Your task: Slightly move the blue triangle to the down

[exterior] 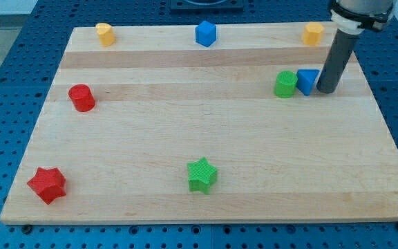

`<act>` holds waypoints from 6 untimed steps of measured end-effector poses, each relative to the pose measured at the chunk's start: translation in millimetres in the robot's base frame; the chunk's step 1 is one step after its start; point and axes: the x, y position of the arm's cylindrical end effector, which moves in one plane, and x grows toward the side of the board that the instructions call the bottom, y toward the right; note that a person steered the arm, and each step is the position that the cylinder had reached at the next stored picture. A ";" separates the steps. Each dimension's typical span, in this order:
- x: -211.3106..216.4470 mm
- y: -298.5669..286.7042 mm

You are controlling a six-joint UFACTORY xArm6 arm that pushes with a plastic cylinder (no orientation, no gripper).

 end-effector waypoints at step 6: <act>-44.5 -24.7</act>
